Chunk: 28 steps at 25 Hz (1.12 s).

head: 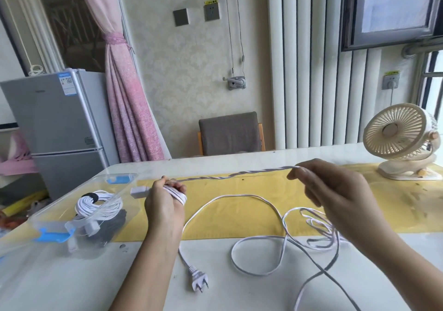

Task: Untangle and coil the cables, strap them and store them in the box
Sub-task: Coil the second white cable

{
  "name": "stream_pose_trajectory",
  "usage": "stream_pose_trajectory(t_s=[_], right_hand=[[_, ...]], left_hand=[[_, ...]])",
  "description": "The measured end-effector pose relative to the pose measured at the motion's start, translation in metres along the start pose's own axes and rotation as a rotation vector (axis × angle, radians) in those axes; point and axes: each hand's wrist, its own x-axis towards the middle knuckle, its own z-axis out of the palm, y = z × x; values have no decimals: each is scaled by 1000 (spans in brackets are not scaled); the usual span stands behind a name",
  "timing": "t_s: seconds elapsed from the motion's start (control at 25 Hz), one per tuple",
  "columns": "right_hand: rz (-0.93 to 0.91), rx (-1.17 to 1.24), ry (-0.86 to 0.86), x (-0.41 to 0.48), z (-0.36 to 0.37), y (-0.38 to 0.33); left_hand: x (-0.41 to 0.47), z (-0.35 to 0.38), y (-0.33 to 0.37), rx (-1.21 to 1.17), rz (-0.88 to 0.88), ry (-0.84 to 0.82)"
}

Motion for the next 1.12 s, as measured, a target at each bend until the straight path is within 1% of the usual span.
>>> stream_pose_trajectory(t_s=[0.08, 0.12, 0.2, 0.24, 0.28, 0.36, 0.4, 0.44, 0.48, 0.52, 0.6, 0.64, 0.72, 0.84, 0.88, 0.92, 0.96, 1.04, 1.08, 1.12], right_hand=[[54, -106, -13, 7, -11, 3], [107, -203, -72, 11, -17, 9], [257, -422, -270, 17, -24, 24], [313, -518, -325, 19, -24, 33], [329, -612, -342, 18, -19, 41], [230, -713, -300, 11, -3, 49], [162, -674, -282, 7, 5, 50], [118, -571, -272, 3, 12, 47], [113, -419, -286, -1, 20, 41], [154, -264, -334, -7, 28, 35], [256, 13, -485, -17, 43, 30], [257, 101, -557, -22, 51, 32], [228, 226, -648, -30, 62, 33], [256, 361, -687, -33, 64, 28], [273, 384, -682, -32, 63, 25], [288, 397, -679, -31, 61, 23], [292, 395, -683, -29, 58, 21], [275, 335, -718, -25, 54, 20], [278, 289, -740, -23, 51, 22], [284, 235, -755, -21, 48, 24]], left_hand=[[2, -3, 4, -70, -60, -61], [0, -3, 6, -127, -99, -132], [-7, -1, 10, -264, -218, -302], [-14, 0, 12, -282, -266, -374], [-22, 3, 13, -253, -300, -426], [-38, 10, 11, -107, -331, -493], [-47, 15, 8, -15, -323, -520], [-55, 20, 3, 78, -305, -547], [-62, 24, -2, 166, -287, -578], [-70, 27, -7, 248, -266, -617], [-84, 30, -18, 364, -210, -723], [-90, 28, -23, 405, -189, -779], [-100, 27, -30, 465, -161, -868], [-102, 26, -28, 483, -146, -905], [-98, 26, -25, 429, -183, -901], [-91, 25, -22, 335, -256, -899], [-84, 23, -18, 211, -375, -922], [-72, 21, -12, 3, -663, -1066], [-68, 20, -10, -18, -749, -1144], [-66, 17, -9, 21, -789, -1200]])
